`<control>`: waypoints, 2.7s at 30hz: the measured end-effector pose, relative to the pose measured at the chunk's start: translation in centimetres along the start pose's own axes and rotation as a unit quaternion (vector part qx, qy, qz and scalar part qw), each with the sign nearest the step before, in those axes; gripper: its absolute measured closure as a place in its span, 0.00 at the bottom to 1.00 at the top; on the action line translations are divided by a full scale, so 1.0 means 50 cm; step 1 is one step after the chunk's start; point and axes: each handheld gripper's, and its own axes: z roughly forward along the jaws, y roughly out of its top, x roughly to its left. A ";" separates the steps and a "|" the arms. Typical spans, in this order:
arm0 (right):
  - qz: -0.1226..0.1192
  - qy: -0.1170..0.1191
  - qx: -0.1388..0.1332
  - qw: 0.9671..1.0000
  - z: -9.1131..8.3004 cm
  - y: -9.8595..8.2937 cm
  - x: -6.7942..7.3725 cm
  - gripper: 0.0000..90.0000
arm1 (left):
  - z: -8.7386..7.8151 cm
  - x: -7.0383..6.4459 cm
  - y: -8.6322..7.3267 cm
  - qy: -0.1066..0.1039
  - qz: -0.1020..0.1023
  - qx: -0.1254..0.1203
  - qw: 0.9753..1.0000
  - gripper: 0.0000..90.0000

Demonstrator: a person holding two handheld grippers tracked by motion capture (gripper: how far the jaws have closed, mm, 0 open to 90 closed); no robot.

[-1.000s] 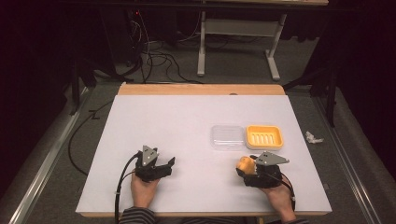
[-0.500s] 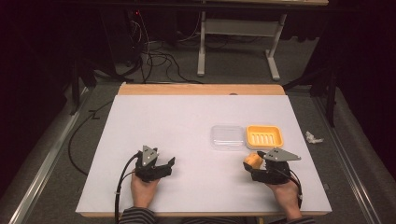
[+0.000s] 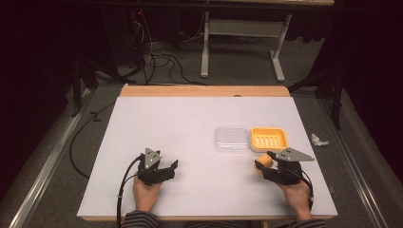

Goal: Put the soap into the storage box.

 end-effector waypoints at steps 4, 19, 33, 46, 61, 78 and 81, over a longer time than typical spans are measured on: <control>-0.001 -0.007 -0.006 1.000 -0.011 0.009 -0.013 0.44 | 0.000 0.000 0.000 0.000 0.002 0.000 1.000 0.24; 0.012 -0.022 -0.003 1.000 -0.020 0.036 -0.060 0.44 | -0.001 -0.001 0.000 -0.002 0.000 -0.002 1.000 0.24; 0.020 -0.040 -0.003 0.999 -0.023 0.073 -0.102 0.44 | -0.001 -0.001 -0.001 -0.002 0.001 -0.002 1.000 0.24; 0.021 -0.045 0.007 0.999 -0.010 0.101 -0.130 0.44 | -0.001 -0.001 0.000 -0.002 0.001 -0.002 1.000 0.24; 0.046 -0.040 0.029 0.998 0.032 0.102 -0.158 0.44 | -0.001 -0.001 -0.001 -0.002 0.002 -0.002 1.000 0.24; 0.059 -0.043 0.050 0.996 0.075 0.099 -0.175 0.44 | 0.000 0.000 0.000 -0.002 -0.001 0.002 1.000 0.24; 0.061 -0.042 0.054 0.996 0.081 0.098 -0.176 0.44 | 0.000 0.000 0.000 -0.002 -0.001 0.001 1.000 0.24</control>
